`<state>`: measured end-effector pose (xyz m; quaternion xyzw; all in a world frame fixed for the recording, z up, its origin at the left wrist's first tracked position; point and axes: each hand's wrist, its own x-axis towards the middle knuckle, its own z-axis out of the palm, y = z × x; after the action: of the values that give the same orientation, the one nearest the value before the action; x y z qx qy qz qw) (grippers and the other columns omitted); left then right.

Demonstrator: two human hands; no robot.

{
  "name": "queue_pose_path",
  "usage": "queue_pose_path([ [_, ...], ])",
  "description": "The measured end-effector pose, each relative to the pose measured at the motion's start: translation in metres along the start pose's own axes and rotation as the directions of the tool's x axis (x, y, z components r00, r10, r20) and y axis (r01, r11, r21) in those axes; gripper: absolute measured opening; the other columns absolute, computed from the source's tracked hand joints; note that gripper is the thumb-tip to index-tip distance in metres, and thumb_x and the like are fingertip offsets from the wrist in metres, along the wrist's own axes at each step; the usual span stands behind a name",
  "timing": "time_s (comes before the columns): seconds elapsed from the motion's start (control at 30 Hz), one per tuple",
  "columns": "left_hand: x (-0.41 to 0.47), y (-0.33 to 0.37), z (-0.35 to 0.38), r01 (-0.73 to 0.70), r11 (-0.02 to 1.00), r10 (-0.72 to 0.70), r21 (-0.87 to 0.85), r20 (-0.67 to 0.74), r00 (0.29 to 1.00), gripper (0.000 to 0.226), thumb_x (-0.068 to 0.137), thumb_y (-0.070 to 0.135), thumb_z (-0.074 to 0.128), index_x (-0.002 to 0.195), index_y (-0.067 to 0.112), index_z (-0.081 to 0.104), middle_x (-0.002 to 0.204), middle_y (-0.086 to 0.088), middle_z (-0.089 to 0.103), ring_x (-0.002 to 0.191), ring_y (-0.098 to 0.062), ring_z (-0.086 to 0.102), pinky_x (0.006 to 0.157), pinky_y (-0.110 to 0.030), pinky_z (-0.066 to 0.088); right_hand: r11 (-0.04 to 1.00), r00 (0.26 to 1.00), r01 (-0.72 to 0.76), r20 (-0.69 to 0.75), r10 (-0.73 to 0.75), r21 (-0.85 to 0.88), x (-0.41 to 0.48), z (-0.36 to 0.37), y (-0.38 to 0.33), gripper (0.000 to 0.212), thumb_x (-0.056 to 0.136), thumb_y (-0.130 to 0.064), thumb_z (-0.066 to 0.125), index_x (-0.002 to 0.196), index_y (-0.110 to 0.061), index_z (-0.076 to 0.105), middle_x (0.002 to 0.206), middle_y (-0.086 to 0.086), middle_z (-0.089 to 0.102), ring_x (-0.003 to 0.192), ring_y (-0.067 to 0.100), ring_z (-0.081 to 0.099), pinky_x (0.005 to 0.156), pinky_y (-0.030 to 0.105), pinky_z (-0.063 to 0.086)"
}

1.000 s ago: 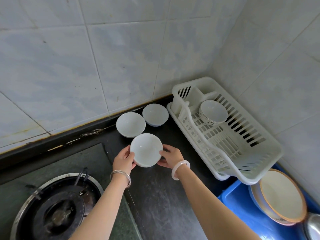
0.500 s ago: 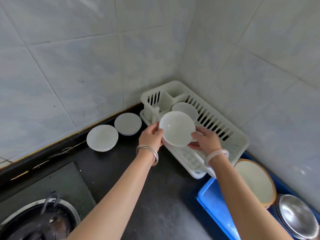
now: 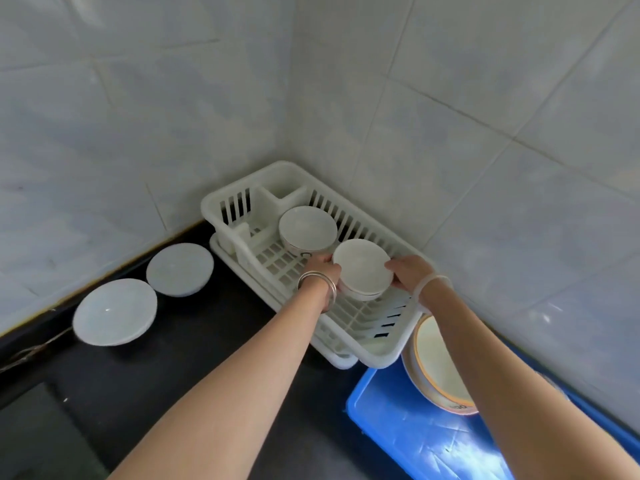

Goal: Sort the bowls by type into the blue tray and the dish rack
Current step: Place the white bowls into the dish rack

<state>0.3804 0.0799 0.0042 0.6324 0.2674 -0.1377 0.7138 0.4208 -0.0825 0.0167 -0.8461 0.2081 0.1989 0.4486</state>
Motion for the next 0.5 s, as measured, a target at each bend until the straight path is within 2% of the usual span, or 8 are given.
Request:
queue_pose_path([
  [0.07,0.009,-0.003,0.006,0.022,0.999,-0.022,0.029,0.019,1.0,0.042,0.086,-0.005,0.039,0.121,0.01,0.059,0.096,-0.008,0.056,0.037,-0.009,0.057,0.082,-0.049,0.054,0.999,1.0,-0.017,0.017,0.017,-0.031,0.011,-0.002,0.003,0.023,0.089,-0.025,0.055,0.087,-0.003,0.063,0.088,0.017,0.068,0.1,0.036,0.064,0.096,0.05,0.048],
  [0.17,0.021,-0.006,0.013,0.061,0.998,-0.062,0.03,0.039,0.997,0.041,0.088,-0.004,0.041,0.124,0.009,0.055,0.102,-0.01,0.055,0.058,-0.017,0.052,0.081,-0.05,0.053,0.998,0.999,-0.033,0.028,0.035,-0.056,0.027,-0.004,0.004,0.022,0.088,-0.032,0.055,0.075,-0.015,0.056,0.107,0.022,0.067,0.102,0.037,0.064,0.094,0.051,0.05],
  [0.23,0.028,-0.008,0.015,0.075,0.997,-0.076,0.032,0.047,0.996,0.042,0.087,-0.005,0.041,0.125,0.008,0.053,0.114,-0.015,0.056,0.064,-0.021,0.054,0.077,-0.049,0.054,0.994,0.998,-0.04,0.05,0.046,-0.106,0.032,-0.005,0.003,0.022,0.089,-0.034,0.052,0.083,-0.013,0.057,0.11,0.023,0.066,0.103,0.037,0.064,0.094,0.052,0.05],
  [0.3,0.033,-0.01,0.016,0.083,0.996,-0.086,0.042,0.056,0.995,0.042,0.087,-0.005,0.042,0.126,0.009,0.052,0.125,-0.017,0.054,0.08,-0.027,0.057,0.071,-0.043,0.056,0.985,0.997,-0.037,0.067,0.049,-0.171,0.035,-0.005,0.001,0.03,0.09,-0.035,0.049,0.103,-0.01,0.058,0.111,0.023,0.066,0.102,0.038,0.064,0.093,0.052,0.05],
  [0.37,0.037,-0.011,0.018,0.087,0.995,-0.09,0.055,0.059,0.994,0.042,0.087,-0.005,0.043,0.125,0.008,0.052,0.128,-0.018,0.053,0.09,-0.03,0.055,0.07,-0.04,0.054,0.974,0.997,-0.03,0.069,0.046,-0.222,0.036,-0.004,-0.002,0.039,0.091,-0.035,0.047,0.118,-0.007,0.054,0.11,0.022,0.066,0.1,0.037,0.064,0.093,0.051,0.05],
  [0.5,0.039,-0.014,0.022,0.093,0.993,-0.098,0.066,0.067,0.993,0.043,0.087,-0.008,0.042,0.127,0.006,0.05,0.13,-0.019,0.052,0.071,-0.026,0.055,0.062,-0.04,0.053,0.951,0.996,-0.008,0.077,0.033,-0.308,0.038,-0.002,-0.004,0.042,0.092,-0.037,0.045,0.115,-0.004,0.054,0.109,0.024,0.066,0.098,0.038,0.065,0.091,0.052,0.051],
])
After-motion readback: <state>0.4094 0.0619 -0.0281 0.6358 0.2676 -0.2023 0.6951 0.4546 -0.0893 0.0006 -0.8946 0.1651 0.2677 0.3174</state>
